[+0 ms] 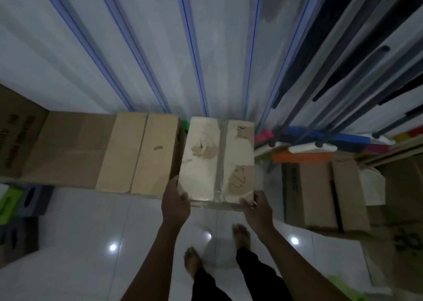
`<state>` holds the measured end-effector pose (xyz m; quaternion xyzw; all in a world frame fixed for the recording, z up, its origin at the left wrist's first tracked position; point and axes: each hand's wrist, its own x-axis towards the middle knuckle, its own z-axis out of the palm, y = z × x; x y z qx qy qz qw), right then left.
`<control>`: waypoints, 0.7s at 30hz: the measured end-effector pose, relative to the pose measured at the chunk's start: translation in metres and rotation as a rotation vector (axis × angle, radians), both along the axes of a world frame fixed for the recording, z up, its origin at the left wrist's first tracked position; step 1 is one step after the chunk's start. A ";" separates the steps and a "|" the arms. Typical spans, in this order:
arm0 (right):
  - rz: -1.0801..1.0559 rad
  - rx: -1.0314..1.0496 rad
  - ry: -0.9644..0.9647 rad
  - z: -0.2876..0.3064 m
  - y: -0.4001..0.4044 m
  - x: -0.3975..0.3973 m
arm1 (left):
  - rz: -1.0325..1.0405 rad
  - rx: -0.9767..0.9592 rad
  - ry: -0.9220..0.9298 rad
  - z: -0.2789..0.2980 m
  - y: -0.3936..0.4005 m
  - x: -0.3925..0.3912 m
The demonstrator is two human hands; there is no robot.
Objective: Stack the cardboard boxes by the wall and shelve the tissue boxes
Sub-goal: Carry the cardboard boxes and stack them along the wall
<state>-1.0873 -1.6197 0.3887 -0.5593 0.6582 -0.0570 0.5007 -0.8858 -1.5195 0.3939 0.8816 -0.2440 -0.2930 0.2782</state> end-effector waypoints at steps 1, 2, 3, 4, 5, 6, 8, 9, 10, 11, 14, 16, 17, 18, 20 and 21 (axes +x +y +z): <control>0.014 0.016 0.009 -0.006 0.001 -0.001 | 0.022 0.013 -0.004 -0.006 0.002 -0.004; 0.033 0.031 0.016 -0.015 0.002 -0.001 | 0.055 0.024 -0.003 -0.012 0.005 -0.008; 0.049 0.048 0.027 -0.023 0.005 -0.002 | 0.096 0.037 0.006 -0.019 0.007 -0.011; 0.059 0.058 0.032 -0.030 0.006 -0.002 | 0.129 0.035 0.013 -0.023 0.007 -0.014; 0.056 0.071 0.022 -0.038 0.007 -0.005 | 0.164 0.017 0.013 -0.029 0.009 -0.018; 0.026 0.083 -0.020 -0.042 0.007 -0.009 | 0.203 -0.008 0.006 -0.034 0.011 -0.021; -0.086 0.184 -0.179 -0.047 0.001 -0.012 | 0.386 -0.097 0.037 -0.042 0.011 -0.031; -0.125 0.249 -0.255 -0.047 -0.004 -0.012 | 0.506 -0.155 0.087 -0.044 0.010 -0.038; -0.144 0.290 -0.313 -0.049 -0.012 -0.010 | 0.624 -0.216 0.175 -0.048 0.009 -0.045; -0.140 0.301 -0.335 -0.050 -0.019 -0.009 | 0.722 -0.274 0.298 -0.051 0.006 -0.051; -0.072 0.265 -0.346 -0.059 -0.038 0.004 | 0.964 -0.323 0.717 -0.067 -0.005 -0.059; -0.089 0.272 -0.353 -0.069 -0.044 0.010 | 0.975 -0.298 0.908 -0.084 -0.004 -0.059; -0.106 0.287 -0.369 -0.073 -0.046 0.012 | 0.939 -0.327 0.974 -0.093 -0.003 -0.058; -0.117 0.306 -0.391 -0.076 -0.047 0.013 | 0.896 -0.363 1.024 -0.102 -0.002 -0.057; -0.115 0.334 -0.445 -0.083 -0.048 0.012 | 0.864 -0.415 1.087 -0.114 -0.002 -0.055; -0.115 0.341 -0.466 -0.085 -0.048 0.012 | 0.869 -0.439 1.106 -0.119 -0.003 -0.054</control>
